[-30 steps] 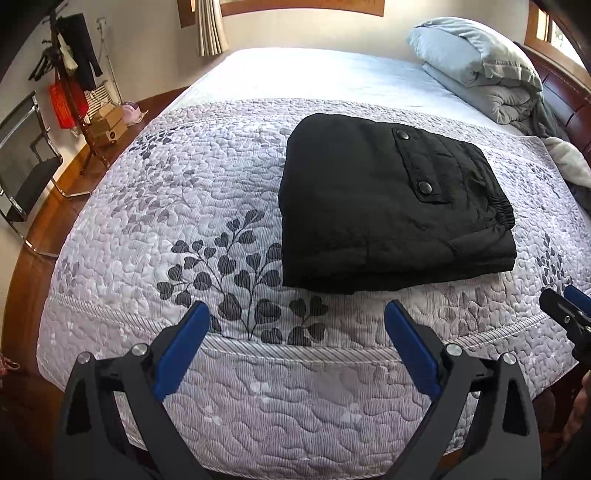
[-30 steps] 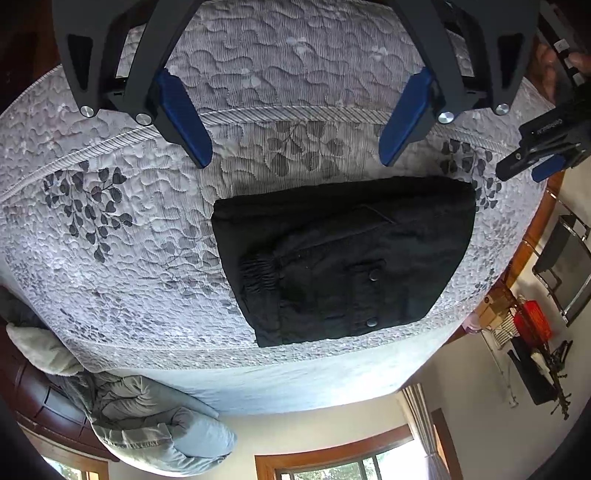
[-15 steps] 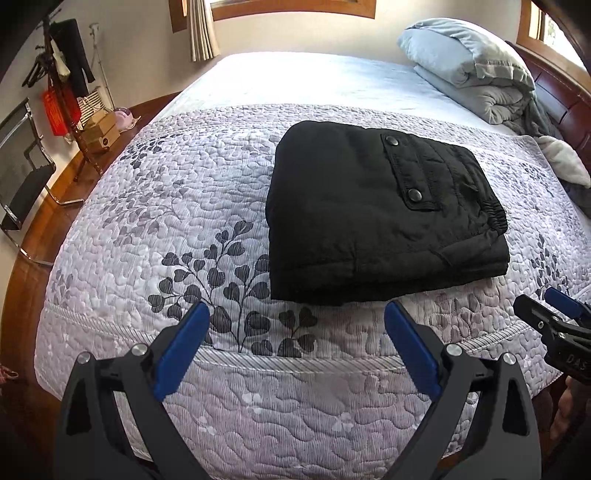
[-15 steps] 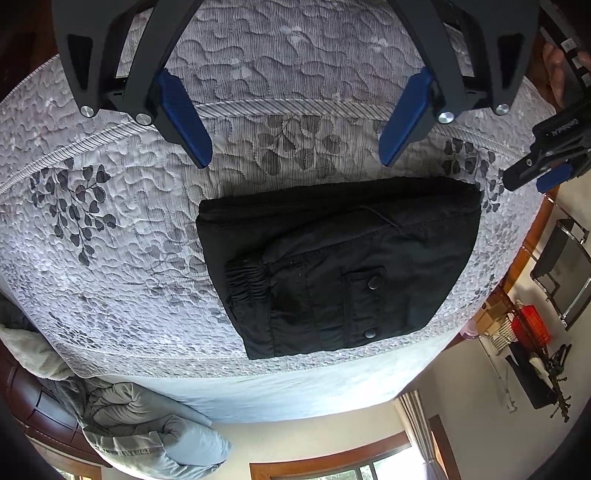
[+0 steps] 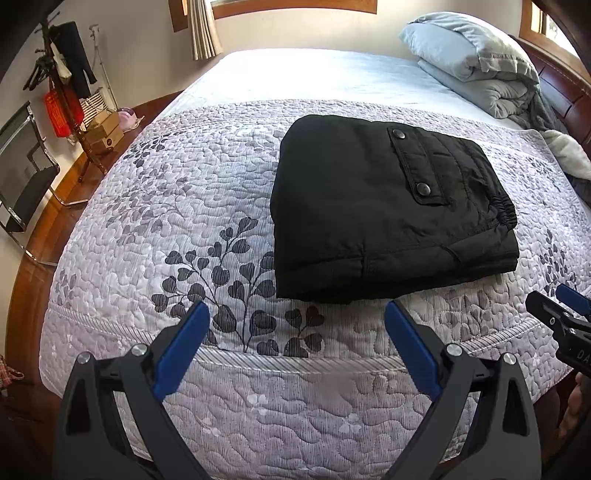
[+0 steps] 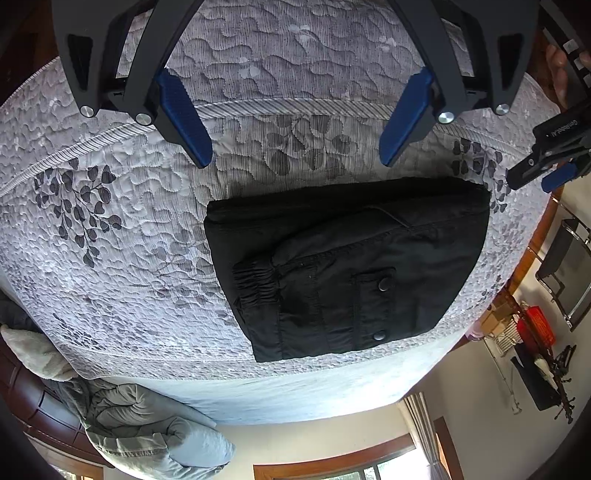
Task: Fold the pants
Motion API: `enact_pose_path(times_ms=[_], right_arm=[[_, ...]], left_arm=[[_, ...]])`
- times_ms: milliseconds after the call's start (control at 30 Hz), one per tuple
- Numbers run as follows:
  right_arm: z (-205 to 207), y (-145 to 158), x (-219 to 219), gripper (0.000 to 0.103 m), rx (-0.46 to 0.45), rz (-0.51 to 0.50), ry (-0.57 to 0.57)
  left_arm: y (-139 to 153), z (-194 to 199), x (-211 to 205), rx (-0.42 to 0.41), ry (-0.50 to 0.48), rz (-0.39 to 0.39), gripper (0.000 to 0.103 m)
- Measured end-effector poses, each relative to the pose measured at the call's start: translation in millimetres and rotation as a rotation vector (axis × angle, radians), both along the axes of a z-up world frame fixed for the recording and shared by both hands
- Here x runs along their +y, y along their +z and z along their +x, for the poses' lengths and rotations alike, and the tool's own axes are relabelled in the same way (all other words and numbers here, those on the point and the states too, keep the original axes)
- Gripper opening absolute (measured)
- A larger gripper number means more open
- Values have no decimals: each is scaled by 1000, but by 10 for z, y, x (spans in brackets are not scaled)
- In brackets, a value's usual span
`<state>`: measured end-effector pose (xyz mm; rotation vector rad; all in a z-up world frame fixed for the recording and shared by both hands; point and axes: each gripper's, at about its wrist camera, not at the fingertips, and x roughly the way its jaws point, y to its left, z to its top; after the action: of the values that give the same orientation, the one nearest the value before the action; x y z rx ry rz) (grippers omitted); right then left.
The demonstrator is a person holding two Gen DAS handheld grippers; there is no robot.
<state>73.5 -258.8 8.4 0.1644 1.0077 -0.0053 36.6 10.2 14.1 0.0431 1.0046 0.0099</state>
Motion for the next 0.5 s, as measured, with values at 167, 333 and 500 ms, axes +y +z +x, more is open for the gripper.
enact_pose_path(times_ms=[167,333,500], right_arm=[[-8,1,-2,92,-1,-3,-1],[-8,2,7,92,-1,-6,3],[-4,-1,10,92,1,-6,6]], left_arm=[[-21,5,1,4,-1,4,96],[-17,1,-6,3,-5,3,96],[5,1,-23,-1,-10,-2,96]])
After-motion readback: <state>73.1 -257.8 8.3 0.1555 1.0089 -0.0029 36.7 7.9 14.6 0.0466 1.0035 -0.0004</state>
